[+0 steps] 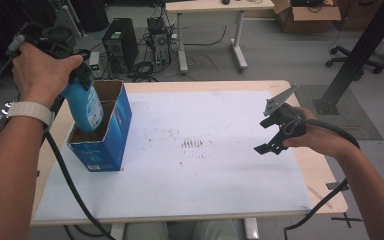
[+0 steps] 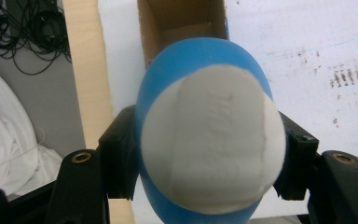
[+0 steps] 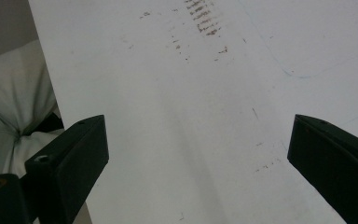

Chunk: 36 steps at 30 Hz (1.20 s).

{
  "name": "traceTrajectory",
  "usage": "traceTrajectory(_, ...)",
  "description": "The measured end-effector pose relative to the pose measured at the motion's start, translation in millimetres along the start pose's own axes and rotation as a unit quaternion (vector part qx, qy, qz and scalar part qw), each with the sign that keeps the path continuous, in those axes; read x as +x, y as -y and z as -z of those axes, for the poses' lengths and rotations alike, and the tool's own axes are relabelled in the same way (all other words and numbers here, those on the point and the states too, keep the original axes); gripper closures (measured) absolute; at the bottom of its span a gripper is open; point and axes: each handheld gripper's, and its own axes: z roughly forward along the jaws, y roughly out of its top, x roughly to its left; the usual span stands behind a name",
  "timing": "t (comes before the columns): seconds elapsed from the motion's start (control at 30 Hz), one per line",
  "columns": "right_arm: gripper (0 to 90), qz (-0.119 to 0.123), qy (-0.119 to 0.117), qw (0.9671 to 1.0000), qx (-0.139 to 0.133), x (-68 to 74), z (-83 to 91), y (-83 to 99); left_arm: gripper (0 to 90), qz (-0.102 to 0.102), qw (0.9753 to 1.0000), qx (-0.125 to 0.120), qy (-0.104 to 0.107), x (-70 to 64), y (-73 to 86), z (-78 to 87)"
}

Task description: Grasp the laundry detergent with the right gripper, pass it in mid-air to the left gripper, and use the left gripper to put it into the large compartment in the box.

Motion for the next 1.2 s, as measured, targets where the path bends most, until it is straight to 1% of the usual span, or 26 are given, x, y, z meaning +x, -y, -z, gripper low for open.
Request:
traceTrajectory(0.1, 5.0, -0.001, 0.0, 1.0, 0.002, -0.3, -0.7, 0.0, 37.8, 0.003, 1.0, -0.002, 0.009, 3.5, 2.2, -13.1)
traceTrajectory(0.2, 5.1, -0.004, 0.001, 1.0, 0.002, -1.0, -1.2, 1.1, 37.7, 0.002, 0.9999, 0.002, 0.014, 5.3, 4.8, -25.5)
traceTrajectory(0.37, 5.2, -0.008, 0.0, 1.0, 0.006, -1.5, -3.5, 3.5, 37.7, -0.002, 0.9999, 0.006, 0.01, 4.5, 7.8, -43.4)
traceTrajectory(0.47, 5.2, -0.008, 0.0, 0.9999, 0.008, -1.5, -5.2, 4.0, 37.7, 0.003, 0.9999, 0.007, 0.014, 4.9, 9.8, -55.2)
traceTrajectory(0.77, 5.2, -0.012, -0.001, 0.9999, 0.012, -2.3, -8.0, 6.9, 37.7, 0.004, 0.9999, 0.001, 0.014, 5.3, 14.9, -81.2)
traceTrajectory(0.83, 5.2, -0.014, 0.0, 0.9998, 0.013, -2.5, -8.6, 7.5, 37.7, 0.005, 0.9999, -0.006, 0.014, 5.0, 16.8, -86.7)
traceTrajectory(0.93, 5.2, -0.015, 0.0, 0.9998, 0.013, -2.9, -9.3, 7.9, 37.7, 0.0, 0.9999, -0.007, 0.012, 2.9, 19.0, -95.3)
traceTrajectory(1.2, 5.2, -0.015, -0.002, 0.9998, 0.015, -2.7, -11.6, 8.0, 37.7, -0.002, 0.9999, 0.001, 0.016, -0.1, 23.9, -114.6)
